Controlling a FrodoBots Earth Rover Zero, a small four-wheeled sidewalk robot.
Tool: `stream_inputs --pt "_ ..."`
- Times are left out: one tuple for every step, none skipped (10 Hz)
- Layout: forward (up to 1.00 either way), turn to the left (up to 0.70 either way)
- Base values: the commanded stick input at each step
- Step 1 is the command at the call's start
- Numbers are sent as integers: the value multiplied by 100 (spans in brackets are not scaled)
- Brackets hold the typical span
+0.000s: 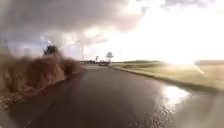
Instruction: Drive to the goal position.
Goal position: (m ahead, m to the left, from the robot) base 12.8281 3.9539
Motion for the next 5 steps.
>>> stream_inputs --pt "70 0" --pt "70 0" --pt "70 0" --pt "70 0" --pt "70 0"
